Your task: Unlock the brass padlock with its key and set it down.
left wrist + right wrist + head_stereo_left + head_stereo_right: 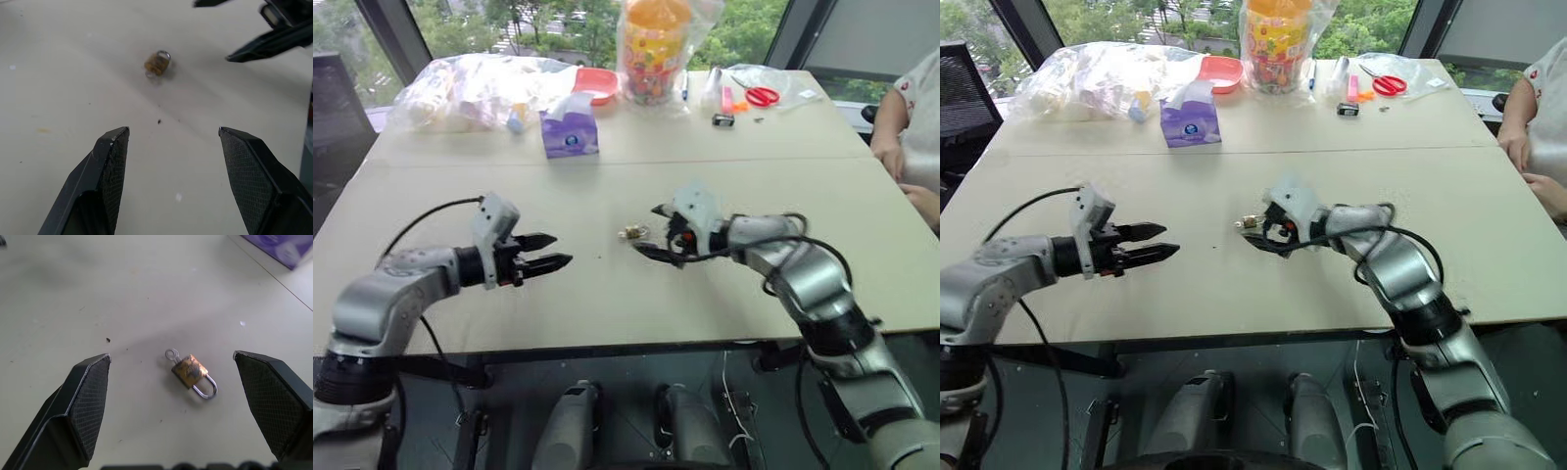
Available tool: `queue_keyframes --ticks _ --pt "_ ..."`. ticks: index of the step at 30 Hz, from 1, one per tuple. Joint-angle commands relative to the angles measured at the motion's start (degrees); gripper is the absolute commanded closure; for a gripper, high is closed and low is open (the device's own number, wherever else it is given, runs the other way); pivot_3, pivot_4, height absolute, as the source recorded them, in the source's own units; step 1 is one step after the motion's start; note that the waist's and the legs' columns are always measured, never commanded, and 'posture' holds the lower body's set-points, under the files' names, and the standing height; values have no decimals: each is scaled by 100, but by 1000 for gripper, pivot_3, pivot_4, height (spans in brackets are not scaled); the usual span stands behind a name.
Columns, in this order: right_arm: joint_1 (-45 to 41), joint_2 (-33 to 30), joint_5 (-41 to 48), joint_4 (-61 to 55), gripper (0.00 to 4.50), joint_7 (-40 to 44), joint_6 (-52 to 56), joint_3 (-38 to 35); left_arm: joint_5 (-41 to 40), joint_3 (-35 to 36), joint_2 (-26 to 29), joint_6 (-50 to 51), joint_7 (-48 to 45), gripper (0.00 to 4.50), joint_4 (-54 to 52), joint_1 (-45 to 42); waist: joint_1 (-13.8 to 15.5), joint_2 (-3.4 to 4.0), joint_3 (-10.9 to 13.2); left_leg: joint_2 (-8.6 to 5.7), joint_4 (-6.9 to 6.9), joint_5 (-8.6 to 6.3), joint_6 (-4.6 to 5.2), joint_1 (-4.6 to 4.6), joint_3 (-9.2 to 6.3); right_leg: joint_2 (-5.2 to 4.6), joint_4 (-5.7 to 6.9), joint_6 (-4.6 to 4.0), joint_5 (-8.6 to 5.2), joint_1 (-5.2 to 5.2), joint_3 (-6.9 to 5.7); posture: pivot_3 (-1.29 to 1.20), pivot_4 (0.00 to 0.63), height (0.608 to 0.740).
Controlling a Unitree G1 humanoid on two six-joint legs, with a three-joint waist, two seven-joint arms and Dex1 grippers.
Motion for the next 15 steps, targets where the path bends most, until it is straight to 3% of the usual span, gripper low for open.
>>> queue_keyframes --ticks 1,6,13,15 --pt "-461 236 -319 1032 291 347 -757 149 -137 259 144 -122 -331 1478 168 -136 -8 -1 0 0 0 -2 3 1 5 -1 3 3 -1 0 4 0 150 740" --pt "-1196 766 -785 3282 291 790 -1814 353 -50 347 -11 -169 -35 1478 93 -108 -25 -1 -1 -1 5 -2 5 3 14 0 18 7 -1 -3 11 0 150 740" --pt "-1784 1185 -1284 5240 291 1010 -2755 291 -143 457 -243 -69 328 1478 -289 239 -132 -1 -1 1 10 0 2 9 15 2 32 23 9 -2 17 0 150 740" --pt "-1891 1268 -1380 5549 820 1000 -2917 260 -149 462 -265 -64 388 1449 -353 294 -139 -1 -1 1 10 1 0 15 15 2 37 21 8 0 18 0 150 740"
